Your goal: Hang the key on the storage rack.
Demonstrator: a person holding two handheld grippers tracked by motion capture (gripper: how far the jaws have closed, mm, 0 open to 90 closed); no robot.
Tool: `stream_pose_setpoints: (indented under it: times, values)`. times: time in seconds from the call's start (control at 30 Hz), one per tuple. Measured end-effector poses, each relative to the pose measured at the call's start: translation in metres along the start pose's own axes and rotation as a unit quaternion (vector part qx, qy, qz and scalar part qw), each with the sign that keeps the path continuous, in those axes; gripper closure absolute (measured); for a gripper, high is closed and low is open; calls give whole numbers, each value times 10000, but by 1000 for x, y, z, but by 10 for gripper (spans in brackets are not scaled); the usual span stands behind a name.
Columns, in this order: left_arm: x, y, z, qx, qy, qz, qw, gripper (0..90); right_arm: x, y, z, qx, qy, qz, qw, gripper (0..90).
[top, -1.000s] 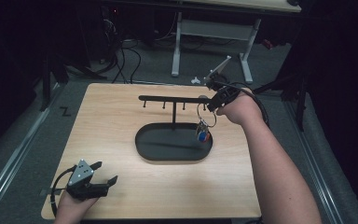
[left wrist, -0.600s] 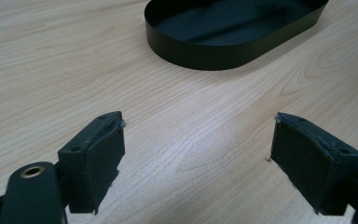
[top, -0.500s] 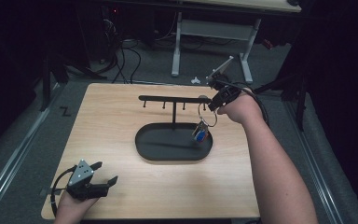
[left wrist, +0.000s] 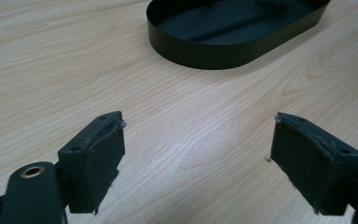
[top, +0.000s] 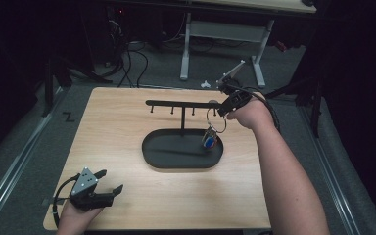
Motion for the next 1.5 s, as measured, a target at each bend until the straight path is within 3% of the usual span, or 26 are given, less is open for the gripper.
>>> stream_pose_setpoints:
  times: [0.17,0.33,0.5,0.83,1.07,1.3,1.5]
  values:
    - [-1,1,0,-21,-12,4,10000,179,-2,-1,1,7,-28,-35,10000,856]
    - [0,-1,0,7,-9,14,10000,179,4,-1,5,-121,186,-39,9997,834]
    - [0,-1,1,11,26,26,10000,179,7,-2,4,-126,211,-99,9996,808]
    - [-1,0,1,9,35,21,10000,179,16,-2,-3,-303,479,-186,9982,675]
    - [-4,1,2,-9,12,-51,10000,179,14,-3,-18,-391,572,-85,9976,551]
    - [-6,0,4,-15,26,-57,10000,179,6,-5,-32,-472,605,-141,9970,438]
    - [-7,2,4,-19,8,-78,10000,180,-3,-12,-47,-339,862,-179,9955,360]
Point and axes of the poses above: each handheld gripper's, and its own axes: x roughly backward along the jaws, z roughly out of its top, y roughly to its right, the point moved 6 cm from there along -x, roughly forward along the jaws, and after that the axes turned 8 degrees about -z, right-handed, at the moved point
